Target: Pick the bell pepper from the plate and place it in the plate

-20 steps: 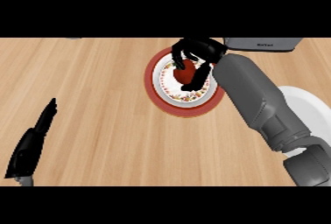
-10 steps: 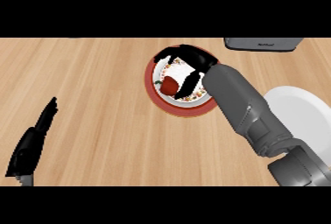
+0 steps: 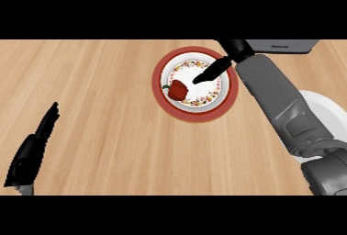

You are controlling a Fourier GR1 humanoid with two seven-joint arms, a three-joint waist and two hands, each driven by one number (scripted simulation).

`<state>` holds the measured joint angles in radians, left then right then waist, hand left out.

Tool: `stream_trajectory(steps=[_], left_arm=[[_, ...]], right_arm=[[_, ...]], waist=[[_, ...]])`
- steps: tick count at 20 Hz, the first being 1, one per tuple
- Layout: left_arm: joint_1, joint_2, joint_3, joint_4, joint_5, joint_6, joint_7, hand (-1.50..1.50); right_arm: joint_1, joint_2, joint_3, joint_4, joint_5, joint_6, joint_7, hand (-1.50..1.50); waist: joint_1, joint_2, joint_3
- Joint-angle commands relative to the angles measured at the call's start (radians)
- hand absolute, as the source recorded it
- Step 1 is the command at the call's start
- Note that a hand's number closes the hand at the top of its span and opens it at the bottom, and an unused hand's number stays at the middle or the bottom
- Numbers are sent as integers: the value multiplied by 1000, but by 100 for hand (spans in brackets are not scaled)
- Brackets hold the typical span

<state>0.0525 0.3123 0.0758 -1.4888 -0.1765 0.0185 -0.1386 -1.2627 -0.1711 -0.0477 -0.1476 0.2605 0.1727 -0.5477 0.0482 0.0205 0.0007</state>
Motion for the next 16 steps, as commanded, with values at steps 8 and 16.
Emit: stream_trajectory(steps=[8, 16], left_arm=[[8, -36, -40, -19, -27, 11, -8, 0], [-38, -8, -23, -17, -9, -20, -3, 0]], right_arm=[[51, -237, -168, 40, -154, 258, -69, -150], [110, -349, -155, 12, -130, 332, -188, -150]], waist=[[42, 24, 3], [63, 37, 5]])
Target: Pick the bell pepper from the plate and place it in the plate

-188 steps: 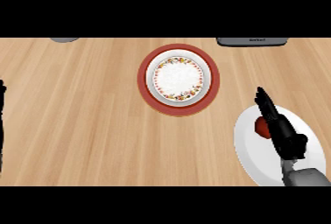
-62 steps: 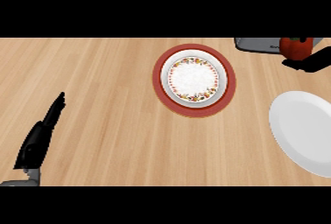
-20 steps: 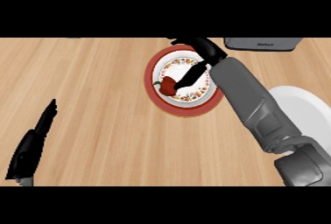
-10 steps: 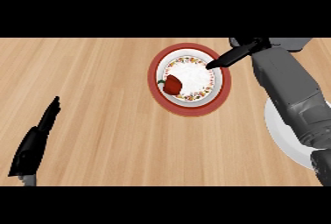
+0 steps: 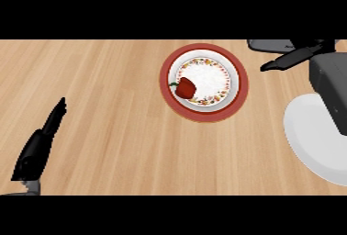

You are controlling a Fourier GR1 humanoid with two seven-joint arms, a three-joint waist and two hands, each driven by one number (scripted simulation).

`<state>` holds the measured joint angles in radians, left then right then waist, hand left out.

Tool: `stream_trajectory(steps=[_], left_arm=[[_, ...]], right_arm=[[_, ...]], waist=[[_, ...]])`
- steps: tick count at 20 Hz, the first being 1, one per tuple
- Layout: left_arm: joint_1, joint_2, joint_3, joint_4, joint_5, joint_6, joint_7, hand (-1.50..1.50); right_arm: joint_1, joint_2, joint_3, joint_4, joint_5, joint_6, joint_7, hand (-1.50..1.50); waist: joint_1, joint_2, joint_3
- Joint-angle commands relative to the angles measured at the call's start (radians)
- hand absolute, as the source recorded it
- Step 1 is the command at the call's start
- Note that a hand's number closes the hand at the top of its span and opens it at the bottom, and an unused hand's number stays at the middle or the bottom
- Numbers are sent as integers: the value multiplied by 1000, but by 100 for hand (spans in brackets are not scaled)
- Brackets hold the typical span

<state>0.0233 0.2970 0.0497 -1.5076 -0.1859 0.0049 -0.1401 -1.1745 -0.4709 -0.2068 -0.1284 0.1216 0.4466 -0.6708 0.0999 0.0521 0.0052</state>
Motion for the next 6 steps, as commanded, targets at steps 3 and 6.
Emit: stream_trajectory(steps=[3, 6], left_arm=[[-17, -16, -11, 1, -8, 8, 15, 0], [-18, 0, -2, 6, 4, -12, -6, 0]], right_arm=[[-2, -92, -11, 1, -3, 89, -28, -150], [25, -110, -1, -1, 9, 98, -39, -150]], waist=[[17, 8, 1], [25, 12, 2]])
